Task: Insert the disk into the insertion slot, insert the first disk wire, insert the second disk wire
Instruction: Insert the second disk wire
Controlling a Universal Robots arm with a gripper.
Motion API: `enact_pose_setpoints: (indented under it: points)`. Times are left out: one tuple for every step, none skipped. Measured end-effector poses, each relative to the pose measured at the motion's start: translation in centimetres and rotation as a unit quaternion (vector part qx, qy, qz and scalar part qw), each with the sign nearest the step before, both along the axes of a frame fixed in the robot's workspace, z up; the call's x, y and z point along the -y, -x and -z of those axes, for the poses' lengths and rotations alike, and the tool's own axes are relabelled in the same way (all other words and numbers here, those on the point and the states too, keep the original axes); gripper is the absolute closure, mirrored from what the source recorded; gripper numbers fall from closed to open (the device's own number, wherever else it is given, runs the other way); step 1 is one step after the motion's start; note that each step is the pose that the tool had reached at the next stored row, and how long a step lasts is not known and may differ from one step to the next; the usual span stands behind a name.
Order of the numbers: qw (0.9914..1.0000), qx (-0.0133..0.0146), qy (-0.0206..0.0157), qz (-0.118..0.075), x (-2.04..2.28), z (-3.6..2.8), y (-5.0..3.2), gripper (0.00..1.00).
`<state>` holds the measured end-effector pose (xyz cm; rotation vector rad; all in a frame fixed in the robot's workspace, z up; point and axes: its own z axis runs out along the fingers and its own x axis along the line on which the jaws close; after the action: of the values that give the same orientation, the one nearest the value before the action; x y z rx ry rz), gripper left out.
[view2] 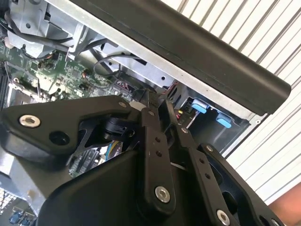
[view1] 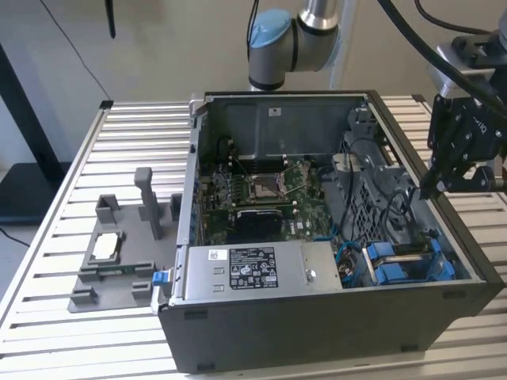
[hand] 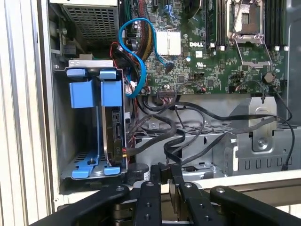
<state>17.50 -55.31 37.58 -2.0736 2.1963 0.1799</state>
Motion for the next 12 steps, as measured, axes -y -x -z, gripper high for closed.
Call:
enact_pose_setpoints:
  points:
    - [1.0, 0.0, 0.0, 0.0, 0.0, 0.0, 0.0, 0.78]
    - [1.0, 0.0, 0.0, 0.0, -0.01, -0.01, 0.0, 0.84]
    - [1.0, 0.0, 0.0, 0.0, -0.01, -0.01, 0.0, 0.84]
    - [1.0, 0.0, 0.0001, 0.0, 0.0, -0.02, 0.0, 0.84]
    - [1.0, 0.0, 0.0001, 0.0, 0.0, -0.02, 0.0, 0.84]
    - [1.0, 0.0, 0.0001, 0.0, 0.0, -0.02, 0.0, 0.84]
    - [1.0, 0.0, 0.0001, 0.0, 0.0, -0.03, 0.0, 0.84]
    - [1.0, 0.0, 0.0001, 0.0, 0.0, -0.03, 0.0, 0.84]
    - [1.0, 0.0, 0.0001, 0.0, 0.0, -0.03, 0.0, 0.84]
    - [1.0, 0.0, 0.0001, 0.0, 0.0, -0.03, 0.0, 0.84]
    - [1.0, 0.0, 0.0001, 0.0, 0.0, -0.03, 0.0, 0.84]
    - [1.0, 0.0, 0.0001, 0.0, 0.0, -0.03, 0.0, 0.84]
